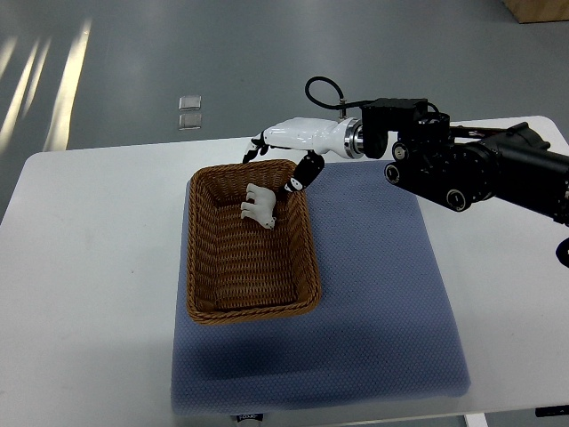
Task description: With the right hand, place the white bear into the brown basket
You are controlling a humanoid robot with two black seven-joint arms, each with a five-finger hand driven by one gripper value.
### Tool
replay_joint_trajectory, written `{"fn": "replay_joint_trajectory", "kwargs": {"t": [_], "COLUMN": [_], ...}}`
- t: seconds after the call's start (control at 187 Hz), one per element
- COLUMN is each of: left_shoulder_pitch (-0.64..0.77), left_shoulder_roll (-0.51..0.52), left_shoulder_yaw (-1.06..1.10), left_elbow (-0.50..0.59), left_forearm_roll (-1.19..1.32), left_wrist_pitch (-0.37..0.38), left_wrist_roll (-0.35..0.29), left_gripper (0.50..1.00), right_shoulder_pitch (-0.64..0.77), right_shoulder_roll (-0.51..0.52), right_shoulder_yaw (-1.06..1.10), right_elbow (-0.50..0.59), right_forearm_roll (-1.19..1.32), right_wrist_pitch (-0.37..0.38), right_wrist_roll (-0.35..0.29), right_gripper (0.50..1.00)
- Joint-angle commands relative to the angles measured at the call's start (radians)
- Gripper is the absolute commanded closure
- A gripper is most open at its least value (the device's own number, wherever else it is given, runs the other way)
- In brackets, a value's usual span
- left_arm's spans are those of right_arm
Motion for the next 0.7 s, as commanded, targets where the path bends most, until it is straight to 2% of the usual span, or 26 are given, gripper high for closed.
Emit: {"fn": "replay_joint_trajectory", "kwargs": {"t": [0.0,0.203,0.272,0.39,0.582,0.694], "left_shoulder_pitch": [0.0,0.0,0.001,0.0,0.0,0.001], "left_shoulder_roll": [0.0,0.0,0.0,0.0,0.0,0.0], "left_shoulder_yaw": [0.001,0.001,0.001,0.001,0.001,0.001], "left_elbow": [0.0,0.002,0.002,0.0,0.002,0.002], "left_forearm_roll": [0.0,0.0,0.0,0.0,0.0,0.0], "left_wrist_pitch": [0.0,0.0,0.0,0.0,0.0,0.0], "left_wrist_roll": [0.0,0.0,0.0,0.0,0.0,0.0], "left_gripper": [0.5,0.5,0.5,0.5,0.5,0.5], "right_shoulder_pitch": [-0.056,-0.146,-0.18,-0.227,-0.298,-0.327], "right_shoulder_roll": [-0.004,-0.019,-0.02,-0.02,-0.05,-0.053], "right_shoulder_yaw": [0.096,0.282,0.342,0.391,0.432,0.462], "right_elbow": [-0.046,-0.133,-0.199,-0.282,-0.294,-0.294], "right_forearm_roll": [0.084,0.259,0.377,0.599,0.984,1.147], "right_wrist_pitch": [-0.011,-0.032,-0.026,-0.026,-0.057,-0.069], "right_wrist_roll": [-0.005,-0.011,-0.011,-0.011,-0.012,-0.012], "right_gripper": [0.685,0.675,0.658,0.658,0.656,0.603]}}
